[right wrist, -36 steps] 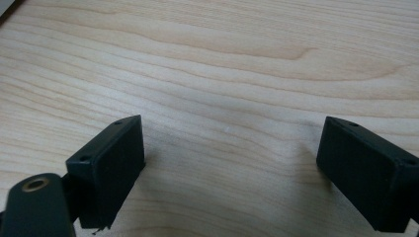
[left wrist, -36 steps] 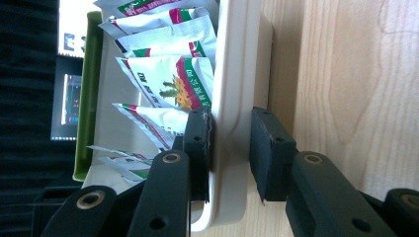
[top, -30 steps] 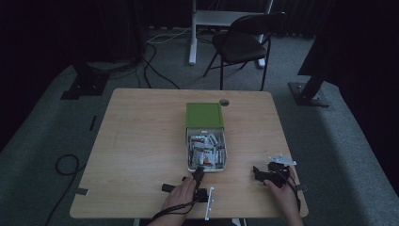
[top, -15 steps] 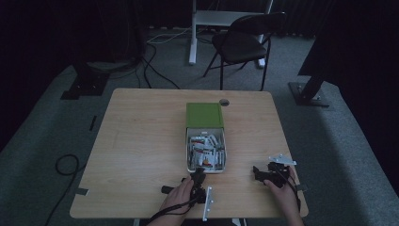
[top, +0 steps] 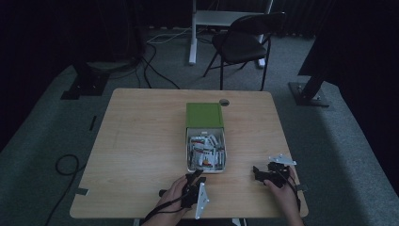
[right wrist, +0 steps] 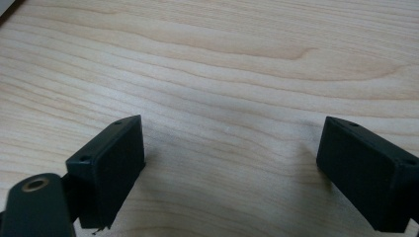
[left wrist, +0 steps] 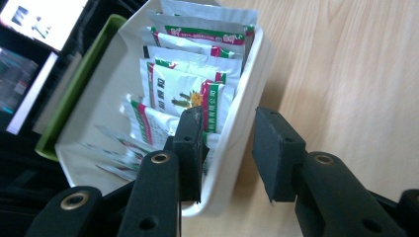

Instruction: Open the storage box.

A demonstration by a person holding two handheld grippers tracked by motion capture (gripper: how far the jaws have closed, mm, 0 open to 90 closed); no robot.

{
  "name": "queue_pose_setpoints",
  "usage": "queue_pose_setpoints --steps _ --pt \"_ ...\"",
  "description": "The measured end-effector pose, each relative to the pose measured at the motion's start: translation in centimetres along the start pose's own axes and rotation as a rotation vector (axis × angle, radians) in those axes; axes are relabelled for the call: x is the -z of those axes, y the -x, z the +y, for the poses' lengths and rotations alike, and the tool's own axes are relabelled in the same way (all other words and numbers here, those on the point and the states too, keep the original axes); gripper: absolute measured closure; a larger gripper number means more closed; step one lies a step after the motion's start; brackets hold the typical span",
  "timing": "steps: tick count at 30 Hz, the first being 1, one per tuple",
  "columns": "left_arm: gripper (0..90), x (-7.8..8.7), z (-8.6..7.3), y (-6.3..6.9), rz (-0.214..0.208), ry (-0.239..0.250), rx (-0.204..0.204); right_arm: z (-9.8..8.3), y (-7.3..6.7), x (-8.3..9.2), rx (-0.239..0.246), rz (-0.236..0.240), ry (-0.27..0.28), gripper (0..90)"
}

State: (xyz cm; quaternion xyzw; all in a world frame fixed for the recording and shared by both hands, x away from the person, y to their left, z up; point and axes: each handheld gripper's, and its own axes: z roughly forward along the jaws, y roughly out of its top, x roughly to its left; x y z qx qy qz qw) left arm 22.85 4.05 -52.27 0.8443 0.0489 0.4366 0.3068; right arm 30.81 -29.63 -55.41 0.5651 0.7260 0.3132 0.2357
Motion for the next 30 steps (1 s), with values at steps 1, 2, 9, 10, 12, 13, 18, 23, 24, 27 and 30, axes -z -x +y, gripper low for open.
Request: queue_pose_setpoints --steps 1,2,9,10,12,13,18,23,24,27,30 --pt "65.9 0.2 0.0 -0.1 -0.011 0.002 0.008 0.0 0.0 0.0 0.0 0.0 0.0 10.7" --pt "65.9 0.4 -0.1 -0.2 -0.014 0.015 0.015 0.0 0.0 0.0 0.0 0.0 0.0 10.7" --pt "65.9 1.4 -1.1 -1.4 -0.073 0.047 0.15 0.0 0.0 0.0 0.0 0.0 0.0 10.7" --pt "65.9 1.5 -1.4 -1.6 -0.072 0.046 0.172 0.0 0.0 0.0 0.0 0.0 0.0 10.7" --pt "65.9 1.7 -1.8 -1.9 -0.078 0.04 0.187 0.0 0.0 0.0 0.0 0.0 0.0 10.7" --pt "66.0 2.0 -2.3 -2.3 -0.071 0.037 0.212 0.0 0.0 0.0 0.0 0.0 0.0 10.7" --pt "65.9 2.5 -3.5 -3.0 -0.073 0.029 0.262 0.0 0.0 0.0 0.0 0.0 0.0 10.7" --pt "65.9 2.9 -4.5 -3.5 -0.084 0.028 0.317 0.0 0.0 0.0 0.0 0.0 0.0 10.7" --pt "65.9 3.0 -4.7 -3.6 -0.086 0.03 0.341 0.0 0.0 0.0 0.0 0.0 0.0 10.7" --pt "65.9 3.2 -5.6 -4.1 -0.078 0.02 0.376 0.0 0.0 0.0 0.0 0.0 0.0 10.7" --pt "65.9 3.4 -6.9 -4.8 -0.068 0.006 0.424 0.0 0.0 0.0 0.0 0.0 0.0 10.7"
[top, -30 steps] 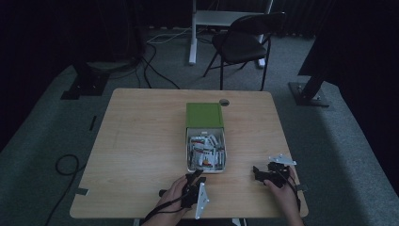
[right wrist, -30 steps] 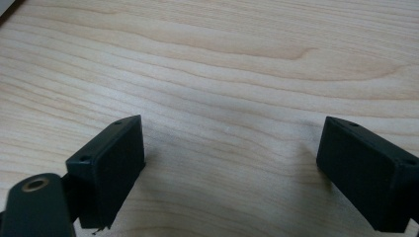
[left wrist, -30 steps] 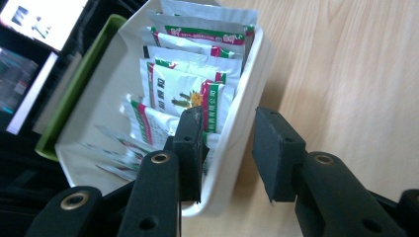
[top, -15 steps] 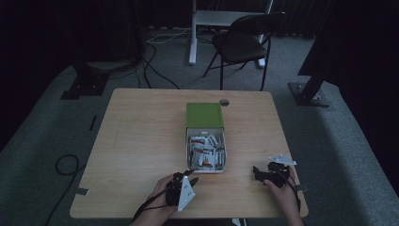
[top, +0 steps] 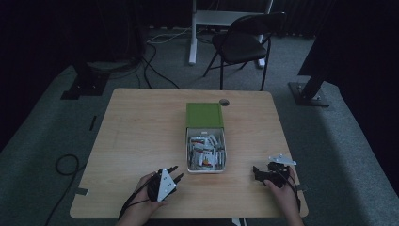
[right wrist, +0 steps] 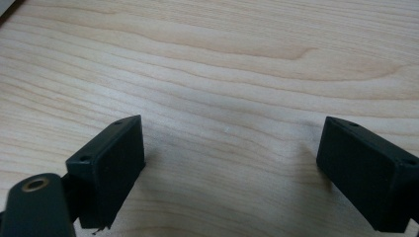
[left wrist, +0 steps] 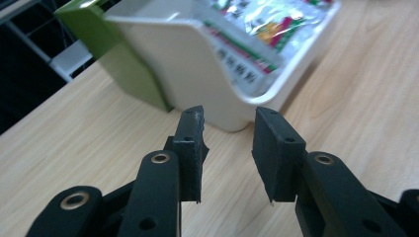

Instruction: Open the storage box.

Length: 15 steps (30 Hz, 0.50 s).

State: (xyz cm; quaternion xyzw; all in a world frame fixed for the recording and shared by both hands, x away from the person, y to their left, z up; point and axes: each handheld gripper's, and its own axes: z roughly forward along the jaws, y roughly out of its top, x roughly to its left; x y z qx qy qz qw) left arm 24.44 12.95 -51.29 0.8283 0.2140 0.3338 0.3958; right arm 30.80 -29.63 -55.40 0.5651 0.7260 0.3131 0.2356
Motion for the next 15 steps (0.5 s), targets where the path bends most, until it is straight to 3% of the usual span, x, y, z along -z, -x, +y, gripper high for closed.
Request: queue_pose_setpoints --steps 2,3,9,11,12,15 --pt "65.9 0.1 -0.1 -0.2 0.007 -0.002 0.001 0.0 0.0 0.0 0.0 0.0 0.0 10.7" --pt "65.9 0.3 -0.5 -0.8 0.019 -0.004 0.025 0.0 0.0 0.0 0.0 0.0 0.0 10.7" --pt "65.9 0.8 -1.7 -2.6 0.057 -0.012 0.087 0.0 0.0 0.0 0.0 0.0 0.0 10.7" --pt "65.9 0.8 -1.7 -2.6 0.057 -0.012 0.087 0.0 0.0 0.0 0.0 0.0 0.0 10.7" --pt "65.9 1.0 -2.5 -3.3 0.066 -0.029 0.112 0.0 0.0 0.0 0.0 0.0 0.0 10.7" --pt "65.9 1.1 -3.3 -3.8 0.077 -0.046 0.133 0.0 0.0 0.0 0.0 0.001 0.0 10.7"
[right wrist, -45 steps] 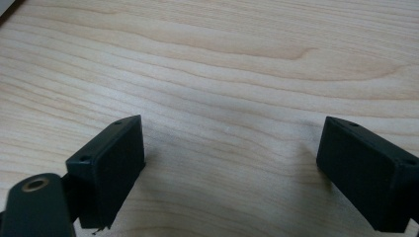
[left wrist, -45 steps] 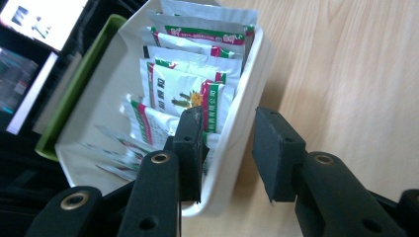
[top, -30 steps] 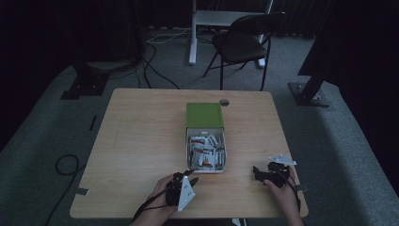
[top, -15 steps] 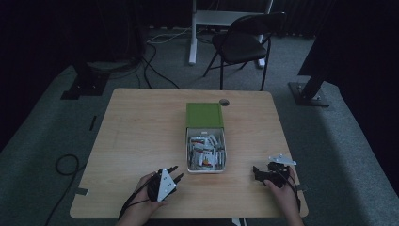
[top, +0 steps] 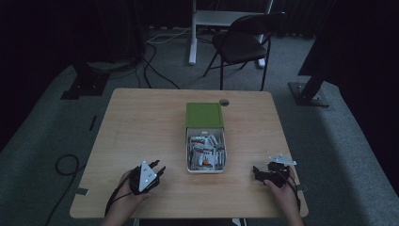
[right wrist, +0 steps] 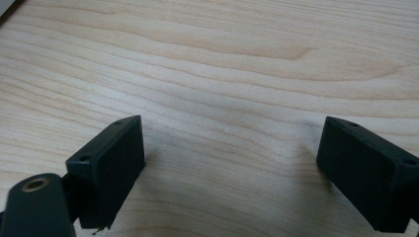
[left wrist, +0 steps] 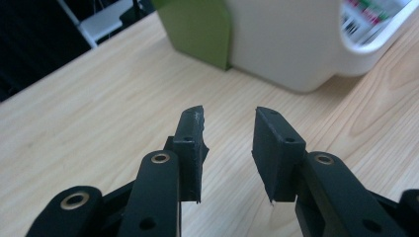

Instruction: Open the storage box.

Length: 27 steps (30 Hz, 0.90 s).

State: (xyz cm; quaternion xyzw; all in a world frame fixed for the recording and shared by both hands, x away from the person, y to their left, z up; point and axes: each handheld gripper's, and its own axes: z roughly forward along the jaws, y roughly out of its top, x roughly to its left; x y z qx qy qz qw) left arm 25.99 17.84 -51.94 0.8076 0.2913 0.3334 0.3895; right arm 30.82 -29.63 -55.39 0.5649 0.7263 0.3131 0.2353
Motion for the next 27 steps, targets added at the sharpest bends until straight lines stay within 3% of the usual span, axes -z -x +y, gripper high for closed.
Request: queue_pose_setpoints --steps 13,18,19,20,21,27 --pt "61.6 0.5 -1.8 -2.6 0.06 -0.029 0.079 0.0 0.0 0.0 0.0 0.0 0.0 10.7" --pt "53.2 0.5 -2.4 -3.5 0.038 -0.066 0.126 0.0 0.0 0.0 0.0 0.0 0.0 10.7" --pt "53.2 0.5 -2.6 -4.0 0.04 -0.066 0.158 0.0 0.0 0.0 -0.001 0.0 0.0 10.7" --pt "52.9 0.5 -2.6 -4.0 0.04 -0.066 0.158 0.0 0.0 0.0 -0.001 0.0 0.0 10.7" --pt "48.9 0.5 -2.9 -4.4 0.024 -0.08 0.197 0.0 0.0 0.0 -0.001 0.0 0.0 10.7" --pt "41.0 0.7 -3.8 -5.4 0.028 -0.112 0.266 0.0 0.0 0.0 -0.001 0.0 0.0 10.7"
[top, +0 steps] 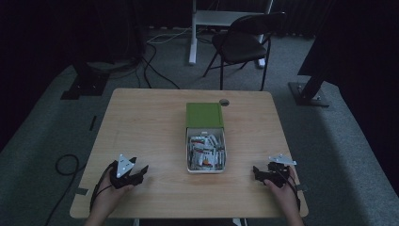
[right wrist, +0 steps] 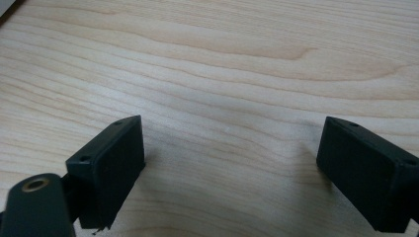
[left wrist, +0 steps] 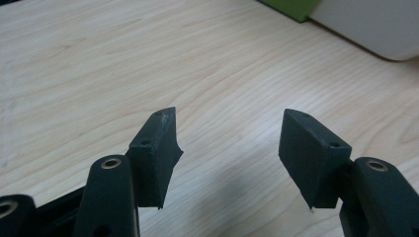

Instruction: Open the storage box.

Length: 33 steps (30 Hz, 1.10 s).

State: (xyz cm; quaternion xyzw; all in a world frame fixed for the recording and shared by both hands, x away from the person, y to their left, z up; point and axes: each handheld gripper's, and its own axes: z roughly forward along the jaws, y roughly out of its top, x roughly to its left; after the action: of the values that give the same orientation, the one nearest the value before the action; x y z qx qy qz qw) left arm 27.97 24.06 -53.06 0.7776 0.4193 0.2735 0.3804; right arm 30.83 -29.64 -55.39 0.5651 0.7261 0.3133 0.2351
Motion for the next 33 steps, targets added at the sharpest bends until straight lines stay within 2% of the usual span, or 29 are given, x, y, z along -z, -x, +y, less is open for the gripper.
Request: queue_pose_setpoints --steps 8,9,10,12,13,14,16,17,21,23,25,26,28,29,33 --pt "36.0 0.0 -0.6 -0.8 -0.022 -0.034 0.053 0.0 0.0 0.0 0.001 0.001 0.0 10.6" --pt "36.0 0.0 -0.8 -1.0 -0.024 -0.036 0.072 0.0 0.0 0.0 0.001 0.002 0.0 10.7" --pt "31.0 0.0 -1.1 -1.3 -0.028 -0.047 0.091 0.0 0.0 0.0 0.001 0.002 0.0 10.7" --pt "30.8 0.0 -1.2 -1.4 -0.025 -0.048 0.1 0.0 0.0 0.0 0.001 0.002 0.0 10.7" --pt "28.3 0.1 -1.4 -1.7 -0.016 -0.05 0.128 0.0 0.0 0.0 0.001 0.002 0.0 10.7" --pt "28.2 0.1 -1.4 -1.7 -0.016 -0.05 0.128 0.0 0.0 0.0 0.001 0.002 0.0 10.7" --pt "24.9 0.2 -1.6 -2.1 -0.017 -0.043 0.17 0.0 0.0 0.0 0.001 0.002 0.0 10.7" --pt "23.5 0.2 -1.7 -2.2 -0.018 -0.049 0.177 0.0 0.0 0.0 0.001 0.002 0.0 10.7" --pt "16.5 0.3 -2.1 -2.5 0.006 -0.066 0.179 0.0 0.0 0.0 0.002 0.002 0.0 10.7" --pt "16.3 0.3 -2.2 -2.7 0.014 -0.069 0.178 0.0 0.0 0.0 0.002 0.002 0.0 10.7" --pt "16.3 0.4 -2.5 -3.1 0.04 -0.091 0.18 0.0 0.0 0.0 0.004 0.003 0.0 10.6" --pt "16.3 0.4 -2.7 -3.3 0.045 -0.103 0.19 0.0 0.0 0.0 0.004 0.003 0.0 10.7" --pt "16.3 0.4 -2.7 -3.4 0.047 -0.106 0.187 0.0 0.0 0.0 0.005 0.004 0.0 10.7" --pt "16.3 0.3 -2.7 -3.5 0.05 -0.134 0.179 0.0 0.1 -0.1 0.006 0.005 0.0 10.7" --pt "16.1 0.0 -2.7 -3.6 0.062 -0.191 0.167 0.1 0.1 -0.1 0.01 0.011 0.001 10.6"
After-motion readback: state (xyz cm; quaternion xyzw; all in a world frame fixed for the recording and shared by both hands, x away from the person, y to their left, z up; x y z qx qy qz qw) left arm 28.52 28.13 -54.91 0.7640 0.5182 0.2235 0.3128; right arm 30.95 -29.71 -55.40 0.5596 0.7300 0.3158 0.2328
